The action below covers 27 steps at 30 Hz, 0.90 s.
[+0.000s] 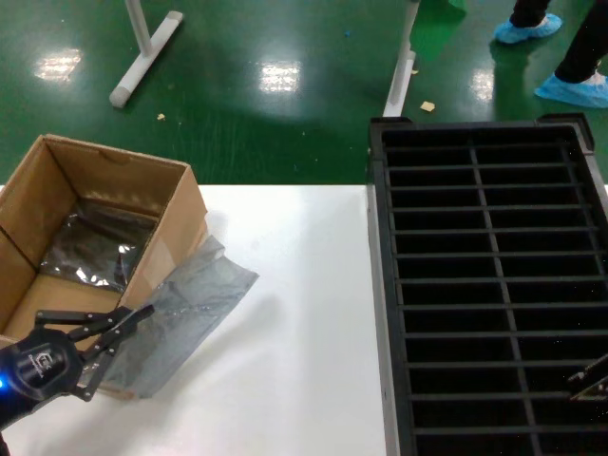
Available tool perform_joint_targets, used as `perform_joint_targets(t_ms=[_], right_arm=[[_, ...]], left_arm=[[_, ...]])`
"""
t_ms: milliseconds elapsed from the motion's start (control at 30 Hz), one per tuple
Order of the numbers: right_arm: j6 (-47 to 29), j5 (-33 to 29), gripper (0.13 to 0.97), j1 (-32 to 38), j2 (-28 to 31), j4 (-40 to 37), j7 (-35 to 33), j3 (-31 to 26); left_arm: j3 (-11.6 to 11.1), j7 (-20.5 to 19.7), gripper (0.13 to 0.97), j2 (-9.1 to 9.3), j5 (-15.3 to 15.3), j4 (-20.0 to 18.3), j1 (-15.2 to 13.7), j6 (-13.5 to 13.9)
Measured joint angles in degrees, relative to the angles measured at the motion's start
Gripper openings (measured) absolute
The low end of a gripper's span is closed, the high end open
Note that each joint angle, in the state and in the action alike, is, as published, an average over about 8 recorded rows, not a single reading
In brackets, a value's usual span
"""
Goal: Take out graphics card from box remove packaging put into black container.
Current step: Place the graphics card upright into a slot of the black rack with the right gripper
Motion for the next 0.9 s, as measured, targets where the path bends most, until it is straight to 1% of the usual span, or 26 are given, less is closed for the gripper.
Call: perform_joint_targets(t_ms=[300, 467, 633, 900], right_arm=[[0.0, 5.0, 0.194, 12.0, 2.7, 0.0, 2.3, -9.9], [0.0, 7.4, 0.194, 14.6, 4.2, 0.0, 2.6, -12.3], [0.4, 7.8, 0.194, 11.0, 4.9, 0.0, 1.9, -9.5], [4.5, 5.7, 0.194, -1.1, 5.3, 0.0, -0.8, -1.3]], left_arm=[[0.0, 0.1, 0.142, 0.29, 0.5, -0.3, 0.1, 0.0], [0.3, 0.3, 0.142, 0.48, 0.5, -0.5, 0.2, 0.0], [0.7, 0.3, 0.142, 0.58, 0.2, -0.8, 0.4, 0.0], [1.4, 0.4, 0.142, 0.47, -0.4, -1.1, 0.6, 0.0]])
